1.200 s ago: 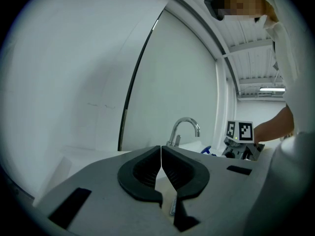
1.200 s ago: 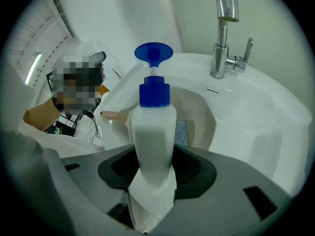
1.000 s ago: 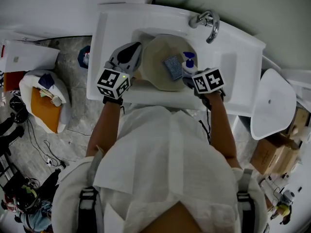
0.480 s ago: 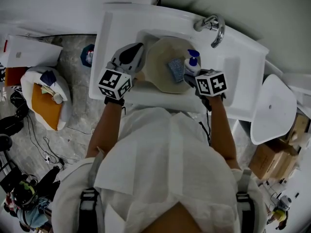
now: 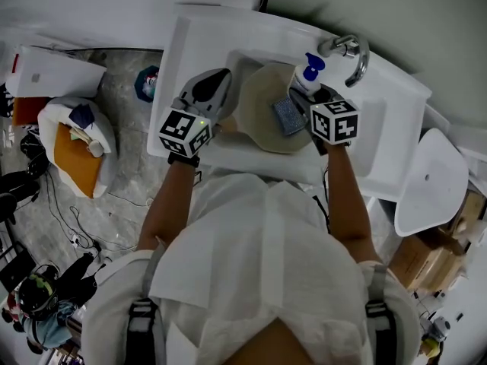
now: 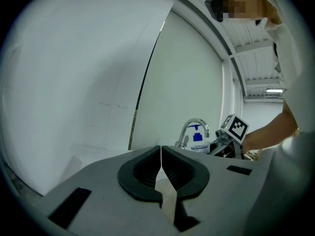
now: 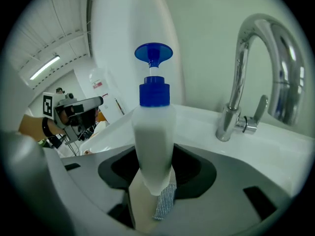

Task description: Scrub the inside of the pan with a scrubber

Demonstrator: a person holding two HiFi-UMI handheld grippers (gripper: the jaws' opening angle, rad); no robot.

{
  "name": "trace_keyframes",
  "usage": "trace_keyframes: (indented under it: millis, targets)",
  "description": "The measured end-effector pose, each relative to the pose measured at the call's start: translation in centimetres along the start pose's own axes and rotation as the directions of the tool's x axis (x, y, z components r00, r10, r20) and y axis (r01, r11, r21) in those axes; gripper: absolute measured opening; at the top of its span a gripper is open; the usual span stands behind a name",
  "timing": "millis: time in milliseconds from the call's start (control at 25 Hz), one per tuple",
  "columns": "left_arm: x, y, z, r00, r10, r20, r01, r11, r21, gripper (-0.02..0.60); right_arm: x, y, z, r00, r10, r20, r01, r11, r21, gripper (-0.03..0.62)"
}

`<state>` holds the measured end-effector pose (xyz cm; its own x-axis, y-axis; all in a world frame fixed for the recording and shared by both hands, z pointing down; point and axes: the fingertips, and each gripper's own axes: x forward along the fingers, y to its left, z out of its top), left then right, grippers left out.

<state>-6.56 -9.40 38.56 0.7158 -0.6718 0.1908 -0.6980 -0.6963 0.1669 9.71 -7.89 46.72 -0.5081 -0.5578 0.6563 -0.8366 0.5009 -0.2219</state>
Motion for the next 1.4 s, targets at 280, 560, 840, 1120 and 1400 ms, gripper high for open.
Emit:
trace_keyframes:
  millis: [280, 560, 840, 1120, 1400]
  targets:
    - [0.2, 1.3, -0.7, 1.000, 0.013, -0.026, -0.013, 1.000, -0.002, 0.018, 3.5, -2.7, 4.4, 0.988, -0.052, 0.146, 0.058, 0.998, -0.039, 0.192]
    - [0.1, 3.1, -1.9, 0.998, 0.037, -0.057, -0.038, 0.999, -0.015, 0.018, 8.2, -5.9, 7.5, 0.965, -0.117, 0.234, 0.131, 0.990, -0.048, 0.193]
    - [0.4, 4.5, -2.7, 0.996, 0.048, -0.076, -0.051, 0.998, -0.028, 0.018, 12.5, -7.5, 8.7, 0.959, -0.106, 0.262, 0.130, 0.988, -0.077, 0.193]
    - [0.6, 6.3, -2.7, 0.995, 0.073, -0.069, -0.075, 0.997, -0.034, 0.018, 15.6, -7.5, 8.8, 0.966, -0.060, 0.252, 0.096, 0.986, -0.134, 0.192]
    - [1.0, 7.2, -2.3, 0.996, 0.070, -0.060, -0.073, 0.996, -0.043, 0.018, 15.9, -7.1, 8.9, 0.959, -0.059, 0.279, 0.115, 0.975, -0.190, 0.193]
